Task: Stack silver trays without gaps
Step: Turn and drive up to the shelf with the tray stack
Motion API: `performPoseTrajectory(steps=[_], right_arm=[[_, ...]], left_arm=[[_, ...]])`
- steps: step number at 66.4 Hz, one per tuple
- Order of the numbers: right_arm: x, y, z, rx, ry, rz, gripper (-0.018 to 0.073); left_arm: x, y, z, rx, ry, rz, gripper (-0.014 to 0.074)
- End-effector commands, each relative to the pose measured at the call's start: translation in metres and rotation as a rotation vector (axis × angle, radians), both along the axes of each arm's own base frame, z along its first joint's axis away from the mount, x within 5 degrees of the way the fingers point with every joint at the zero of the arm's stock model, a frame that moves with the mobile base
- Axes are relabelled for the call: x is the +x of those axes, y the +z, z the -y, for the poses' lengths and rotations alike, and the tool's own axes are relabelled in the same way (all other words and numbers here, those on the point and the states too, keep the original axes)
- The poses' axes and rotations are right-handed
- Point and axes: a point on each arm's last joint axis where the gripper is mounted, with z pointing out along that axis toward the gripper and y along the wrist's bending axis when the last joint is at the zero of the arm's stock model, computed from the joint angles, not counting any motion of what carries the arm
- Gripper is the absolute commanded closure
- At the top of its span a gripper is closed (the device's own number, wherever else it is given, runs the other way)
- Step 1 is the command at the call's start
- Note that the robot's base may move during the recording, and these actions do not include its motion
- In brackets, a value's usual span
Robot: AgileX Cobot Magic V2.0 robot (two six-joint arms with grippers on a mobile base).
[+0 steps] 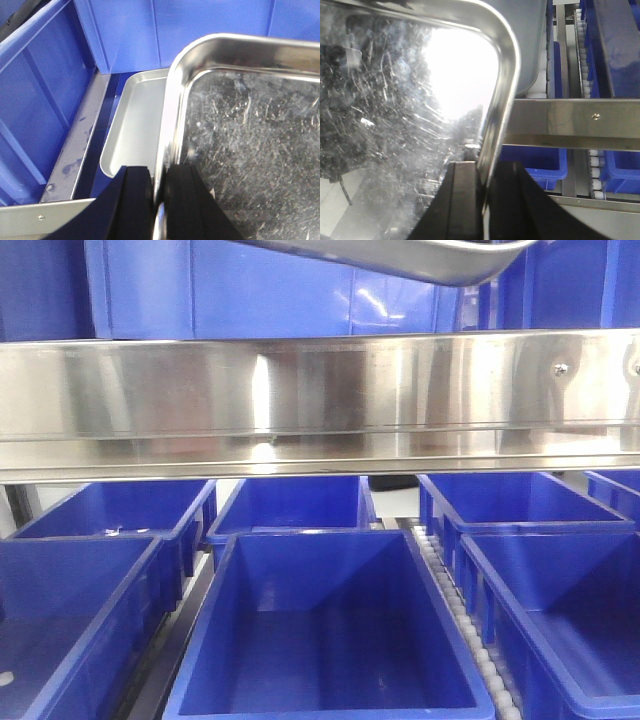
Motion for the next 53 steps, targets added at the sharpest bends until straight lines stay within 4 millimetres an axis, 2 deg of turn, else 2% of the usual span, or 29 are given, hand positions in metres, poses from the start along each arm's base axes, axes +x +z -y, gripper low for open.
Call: performPoseTrajectory(steps=[1, 40, 53], right_arm=[[-0.004, 0.041, -0.042, 0.389, 0.362, 0.321, 0.0582], [-0.004, 0.041, -0.042, 0.389, 0.36, 0.322, 0.0582], [0.015, 0.04, -0.032, 0.3, 0.227, 0.269, 0.0573]], left_arm=[[-0.003, 0.002, 0.017, -0.06, -0.138, 0.023, 0.0612], [-0.003, 0.002, 0.018, -0.068, -0.151, 0.022, 0.0612], [0.004, 0.002, 0.012, -0.099, -0.121, -0.015, 0.0612]])
